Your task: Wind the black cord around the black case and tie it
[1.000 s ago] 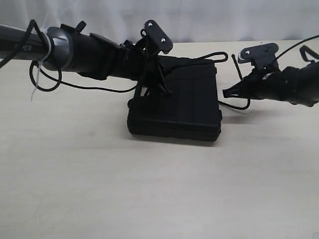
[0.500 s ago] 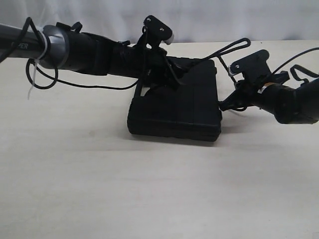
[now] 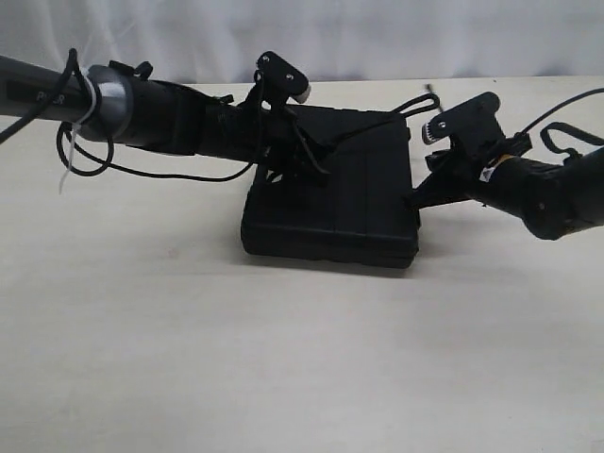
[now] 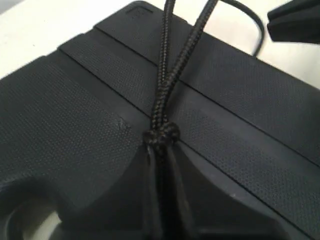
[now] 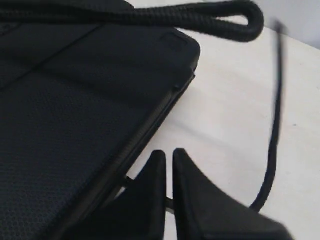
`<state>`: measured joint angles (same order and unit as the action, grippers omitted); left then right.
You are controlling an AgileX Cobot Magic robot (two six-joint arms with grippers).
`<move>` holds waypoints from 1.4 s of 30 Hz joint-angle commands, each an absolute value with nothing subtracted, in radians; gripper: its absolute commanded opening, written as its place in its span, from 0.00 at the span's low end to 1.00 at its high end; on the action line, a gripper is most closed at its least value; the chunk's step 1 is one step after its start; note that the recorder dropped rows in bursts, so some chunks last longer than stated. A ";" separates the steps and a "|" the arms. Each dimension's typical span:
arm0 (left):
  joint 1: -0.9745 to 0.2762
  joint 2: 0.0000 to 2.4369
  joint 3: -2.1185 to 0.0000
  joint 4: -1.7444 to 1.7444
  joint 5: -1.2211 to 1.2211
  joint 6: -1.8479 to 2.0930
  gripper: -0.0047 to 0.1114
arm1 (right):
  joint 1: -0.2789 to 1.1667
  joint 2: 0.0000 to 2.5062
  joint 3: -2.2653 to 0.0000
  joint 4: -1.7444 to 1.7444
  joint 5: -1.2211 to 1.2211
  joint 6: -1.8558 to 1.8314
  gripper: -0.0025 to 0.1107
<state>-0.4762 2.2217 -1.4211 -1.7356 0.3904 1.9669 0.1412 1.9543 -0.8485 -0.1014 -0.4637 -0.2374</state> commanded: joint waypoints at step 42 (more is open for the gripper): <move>-0.414 2.225 -1.421 -1.744 0.541 2.045 0.04 | -0.103 2.363 -1.836 -0.085 0.682 0.410 0.42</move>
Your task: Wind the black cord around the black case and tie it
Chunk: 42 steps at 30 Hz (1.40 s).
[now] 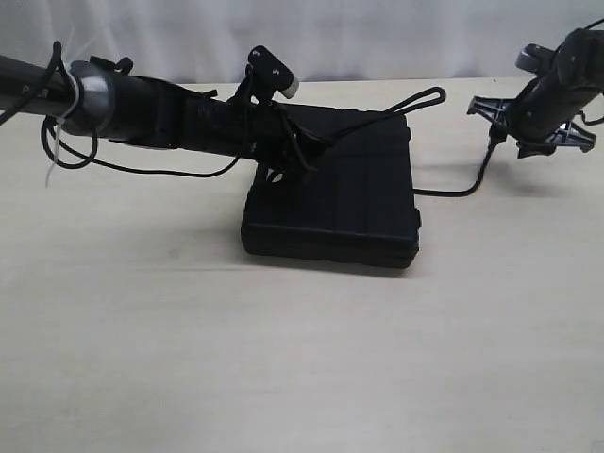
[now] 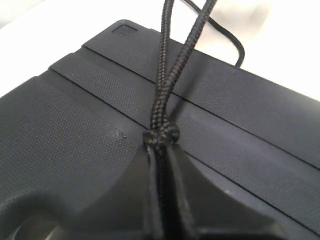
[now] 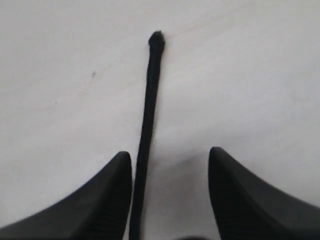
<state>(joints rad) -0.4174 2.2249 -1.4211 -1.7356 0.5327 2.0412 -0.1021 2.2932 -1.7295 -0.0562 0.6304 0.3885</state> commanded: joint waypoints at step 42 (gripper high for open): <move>-0.414 2.225 -1.442 -1.744 0.470 1.937 0.04 | 0.203 1.957 -0.807 0.157 -0.618 -0.477 0.06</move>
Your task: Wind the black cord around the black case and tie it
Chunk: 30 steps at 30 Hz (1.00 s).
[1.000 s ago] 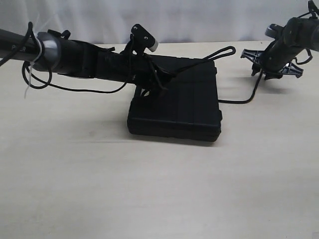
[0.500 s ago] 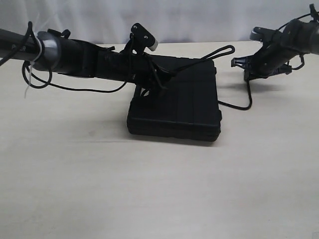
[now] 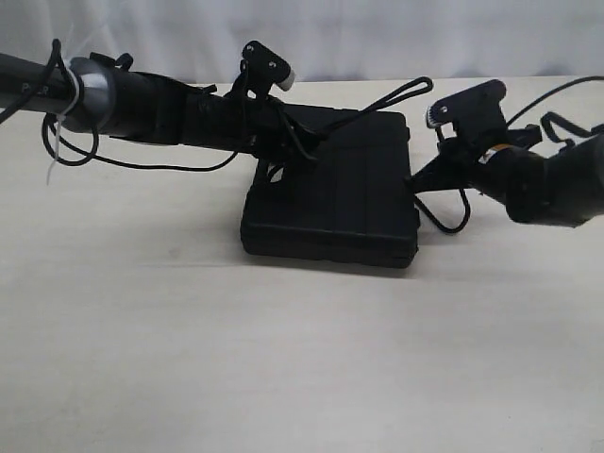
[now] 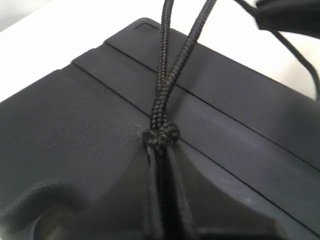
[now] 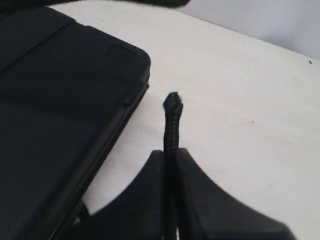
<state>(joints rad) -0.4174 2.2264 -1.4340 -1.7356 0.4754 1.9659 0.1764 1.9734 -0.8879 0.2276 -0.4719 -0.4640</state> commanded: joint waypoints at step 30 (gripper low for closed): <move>-0.485 2.225 -1.442 -1.553 0.406 2.098 0.04 | 0.257 1.957 -0.733 0.060 -0.910 -0.399 0.06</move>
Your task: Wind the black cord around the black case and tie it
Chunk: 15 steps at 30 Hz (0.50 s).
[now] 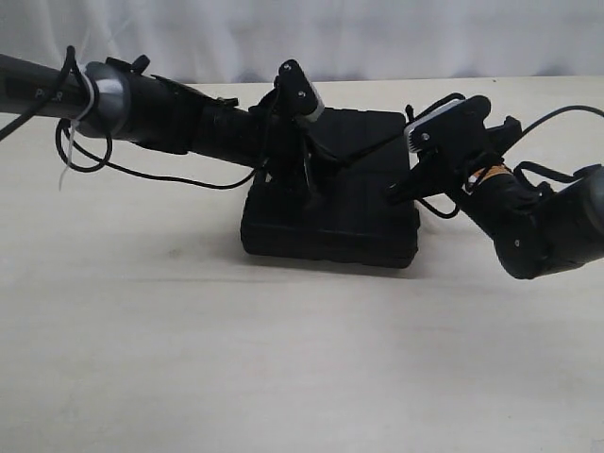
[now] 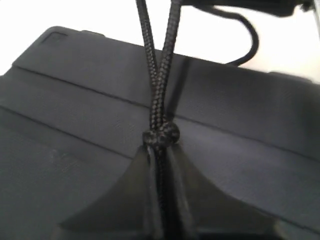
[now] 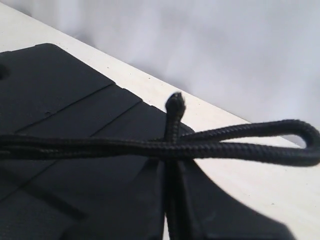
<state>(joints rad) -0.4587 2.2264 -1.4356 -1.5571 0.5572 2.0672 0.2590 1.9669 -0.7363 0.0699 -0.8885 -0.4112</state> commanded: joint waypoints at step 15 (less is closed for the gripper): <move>-0.524 2.225 -1.455 -1.373 0.511 2.142 0.16 | 0.257 1.957 -0.733 0.028 -0.911 -0.387 0.06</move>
<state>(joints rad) -0.5162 2.2246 -1.4484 -1.3878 0.5028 2.1120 0.2590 1.9669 -0.7363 0.0397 -0.8925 -0.3977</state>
